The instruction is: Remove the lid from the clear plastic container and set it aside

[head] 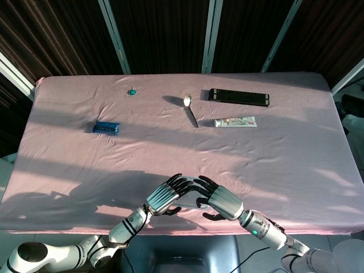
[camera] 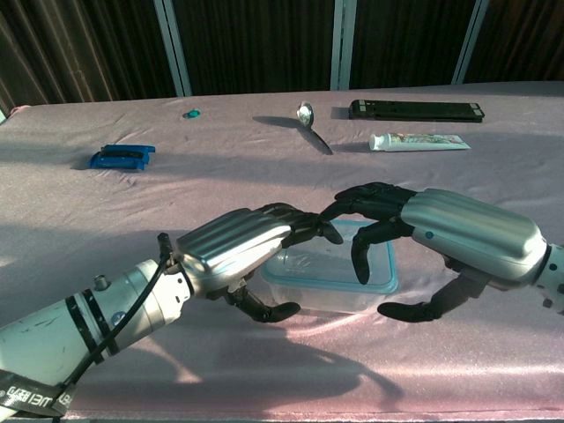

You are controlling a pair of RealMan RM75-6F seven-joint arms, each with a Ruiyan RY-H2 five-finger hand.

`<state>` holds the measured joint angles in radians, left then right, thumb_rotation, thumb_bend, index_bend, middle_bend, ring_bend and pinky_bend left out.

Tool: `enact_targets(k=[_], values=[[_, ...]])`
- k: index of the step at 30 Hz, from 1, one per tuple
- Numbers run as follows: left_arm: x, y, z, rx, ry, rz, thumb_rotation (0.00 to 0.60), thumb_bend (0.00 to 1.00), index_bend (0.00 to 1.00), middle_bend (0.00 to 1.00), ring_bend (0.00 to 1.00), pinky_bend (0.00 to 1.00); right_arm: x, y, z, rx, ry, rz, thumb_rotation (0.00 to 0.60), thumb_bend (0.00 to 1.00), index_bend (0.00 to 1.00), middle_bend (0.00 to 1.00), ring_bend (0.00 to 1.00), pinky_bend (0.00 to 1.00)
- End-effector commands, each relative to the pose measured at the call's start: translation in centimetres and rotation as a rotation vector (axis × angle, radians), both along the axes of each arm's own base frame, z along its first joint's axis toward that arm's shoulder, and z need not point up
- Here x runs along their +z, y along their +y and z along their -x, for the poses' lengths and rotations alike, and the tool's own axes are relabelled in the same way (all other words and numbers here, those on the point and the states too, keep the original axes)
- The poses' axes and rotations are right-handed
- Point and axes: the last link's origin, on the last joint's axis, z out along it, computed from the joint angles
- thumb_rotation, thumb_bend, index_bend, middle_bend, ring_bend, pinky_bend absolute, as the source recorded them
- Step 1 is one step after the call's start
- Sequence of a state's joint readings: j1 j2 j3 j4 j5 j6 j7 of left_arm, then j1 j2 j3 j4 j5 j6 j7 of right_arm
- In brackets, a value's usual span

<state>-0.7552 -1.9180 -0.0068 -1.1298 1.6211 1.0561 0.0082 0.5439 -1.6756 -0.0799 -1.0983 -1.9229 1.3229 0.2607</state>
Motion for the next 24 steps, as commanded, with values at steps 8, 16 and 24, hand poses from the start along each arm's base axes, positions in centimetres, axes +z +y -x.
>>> enact_targets(k=[8, 16, 24], values=[[-0.10, -0.20, 0.15, -0.014, 0.006, 0.001, 0.600, 0.31, 0.00, 0.33, 0.26, 0.10, 0.32, -0.28, 0.28, -0.005, -0.005, 0.022, 0.600, 0.39, 0.65, 0.25, 0.10, 0.14], [-0.28, -0.30, 0.18, -0.028, 0.015, -0.006, 0.600, 0.31, 0.00, 0.34, 0.26, 0.10, 0.47, -0.32, 0.35, -0.005, -0.012, 0.021, 0.600, 0.39, 0.65, 0.25, 0.10, 0.14], [-0.39, -0.39, 0.38, -0.046, 0.027, -0.014, 0.600, 0.32, 0.00, 0.36, 0.28, 0.10, 0.79, -0.44, 0.66, -0.011, -0.007, 0.032, 0.600, 0.39, 0.66, 0.25, 0.10, 0.14]])
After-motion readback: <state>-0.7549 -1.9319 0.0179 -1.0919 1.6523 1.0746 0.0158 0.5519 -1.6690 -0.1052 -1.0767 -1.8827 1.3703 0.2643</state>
